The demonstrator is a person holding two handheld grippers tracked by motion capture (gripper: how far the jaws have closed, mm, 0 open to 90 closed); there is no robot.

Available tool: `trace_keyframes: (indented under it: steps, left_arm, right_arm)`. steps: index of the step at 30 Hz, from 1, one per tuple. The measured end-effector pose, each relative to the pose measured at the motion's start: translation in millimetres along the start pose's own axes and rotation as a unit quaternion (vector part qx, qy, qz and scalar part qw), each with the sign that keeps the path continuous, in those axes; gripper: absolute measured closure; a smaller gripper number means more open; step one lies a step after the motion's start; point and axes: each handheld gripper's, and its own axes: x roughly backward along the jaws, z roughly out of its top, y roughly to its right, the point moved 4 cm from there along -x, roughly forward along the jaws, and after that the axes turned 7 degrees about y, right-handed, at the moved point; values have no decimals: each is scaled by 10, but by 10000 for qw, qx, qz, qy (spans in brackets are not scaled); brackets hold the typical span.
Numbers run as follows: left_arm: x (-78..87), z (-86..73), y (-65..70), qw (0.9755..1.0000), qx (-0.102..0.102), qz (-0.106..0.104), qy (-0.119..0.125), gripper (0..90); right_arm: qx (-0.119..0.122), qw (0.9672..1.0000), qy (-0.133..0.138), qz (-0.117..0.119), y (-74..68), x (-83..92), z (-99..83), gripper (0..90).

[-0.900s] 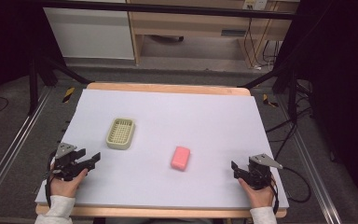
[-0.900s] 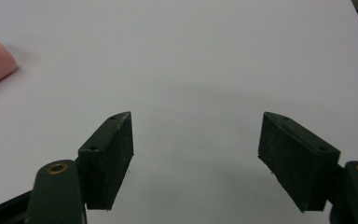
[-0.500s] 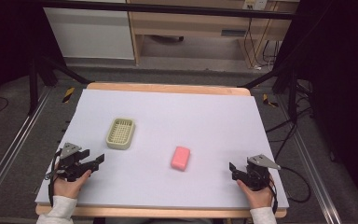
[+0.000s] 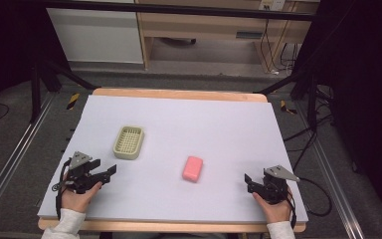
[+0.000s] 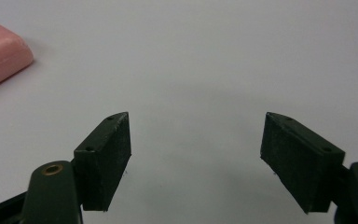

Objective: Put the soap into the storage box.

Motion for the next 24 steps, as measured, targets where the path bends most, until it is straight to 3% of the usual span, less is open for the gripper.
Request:
trace_keyframes:
  steps: [24]
  left_arm:
    - [-75,74,258,9997,-172,-184,-9,277]
  right_arm:
    - [51,10000,45,-10,-4,5,-3,266]
